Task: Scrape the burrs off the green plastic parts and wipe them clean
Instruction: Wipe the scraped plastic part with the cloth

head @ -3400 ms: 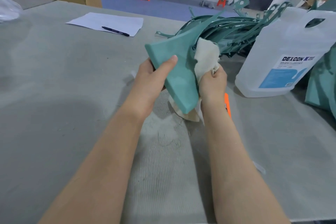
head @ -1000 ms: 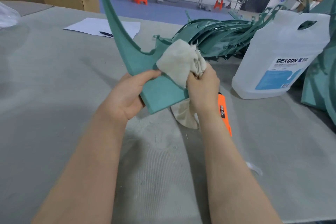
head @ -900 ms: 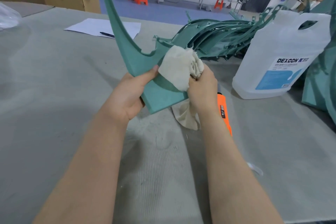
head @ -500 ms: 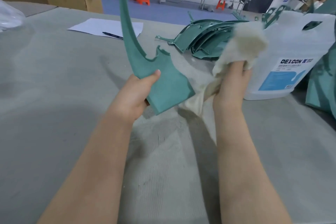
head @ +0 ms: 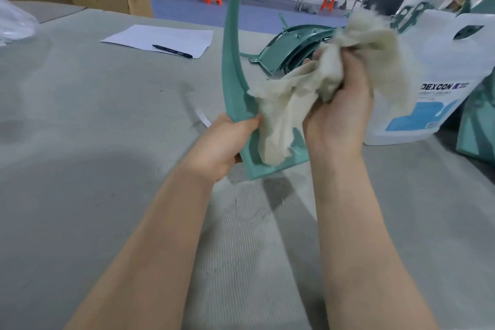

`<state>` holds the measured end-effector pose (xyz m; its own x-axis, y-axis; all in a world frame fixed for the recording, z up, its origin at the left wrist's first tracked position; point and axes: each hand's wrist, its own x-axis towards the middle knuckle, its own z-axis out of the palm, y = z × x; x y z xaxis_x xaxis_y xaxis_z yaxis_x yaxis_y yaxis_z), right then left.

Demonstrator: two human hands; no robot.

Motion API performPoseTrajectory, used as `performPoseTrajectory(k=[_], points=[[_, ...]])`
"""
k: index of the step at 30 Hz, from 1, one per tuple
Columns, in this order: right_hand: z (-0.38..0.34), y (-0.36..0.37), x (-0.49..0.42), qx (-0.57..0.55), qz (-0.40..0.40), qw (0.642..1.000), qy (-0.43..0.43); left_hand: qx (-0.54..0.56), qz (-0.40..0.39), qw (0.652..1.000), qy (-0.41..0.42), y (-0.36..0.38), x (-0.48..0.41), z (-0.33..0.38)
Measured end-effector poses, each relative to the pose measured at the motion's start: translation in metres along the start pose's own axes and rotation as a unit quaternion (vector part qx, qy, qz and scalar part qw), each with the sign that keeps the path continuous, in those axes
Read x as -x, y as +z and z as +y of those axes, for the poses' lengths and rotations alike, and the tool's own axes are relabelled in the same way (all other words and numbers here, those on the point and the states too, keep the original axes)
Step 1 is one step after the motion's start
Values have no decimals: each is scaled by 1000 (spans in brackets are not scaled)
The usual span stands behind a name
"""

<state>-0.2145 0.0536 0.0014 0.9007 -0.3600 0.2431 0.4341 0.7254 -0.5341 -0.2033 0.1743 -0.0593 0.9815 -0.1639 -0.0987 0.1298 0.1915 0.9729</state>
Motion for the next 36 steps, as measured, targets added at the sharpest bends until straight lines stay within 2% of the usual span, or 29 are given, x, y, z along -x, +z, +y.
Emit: performPoseTrajectory(k=[1,2,4,5,9,10,12,13,15,17,20,21,23,25,27,29,32,34,36], points=[[4,-3,-1,98,5,995,-10,20,-3,1000,-2,0,0,1],[9,-6,0,220,-3,975,-26,43,-5,999,-1,-1,0,2],[21,-22,-2,437,-25,894,-95,94,-3,996,-1,-2,1,5],[25,-28,-2,507,-33,853,-121,112,2,994,0,-3,1,6],[35,-36,-1,709,-71,691,-118,140,51,989,23,-7,2,9],[36,-35,-1,735,-83,663,-111,149,65,986,30,-7,2,10],[38,-31,4,762,-133,629,-78,164,97,981,48,-8,3,13],[41,-27,9,764,-171,620,-56,164,113,978,57,-8,3,13],[52,-19,21,747,-224,626,-14,163,128,976,68,-8,5,15],[62,-12,33,734,-248,632,-5,207,103,971,64,-8,8,15],[67,-8,40,699,-255,668,-10,272,47,960,44,-12,13,16],[67,-10,40,699,-261,665,-27,294,28,955,32,-13,14,18],[66,-14,36,719,-275,635,-74,341,-11,940,7,-15,13,21],[67,-18,30,736,-257,617,-106,348,-3,938,7,-14,12,24],[64,-22,17,759,-199,611,-103,322,5,946,32,-10,11,23],[56,-29,1,792,-118,595,-71,280,7,959,45,-3,12,21],[38,-38,-18,798,-43,601,-11,229,7,973,37,3,13,18],[33,-41,-21,811,-37,584,-13,212,11,977,33,5,13,16],[37,-36,-11,826,-77,559,-22,225,13,974,36,7,11,17]])
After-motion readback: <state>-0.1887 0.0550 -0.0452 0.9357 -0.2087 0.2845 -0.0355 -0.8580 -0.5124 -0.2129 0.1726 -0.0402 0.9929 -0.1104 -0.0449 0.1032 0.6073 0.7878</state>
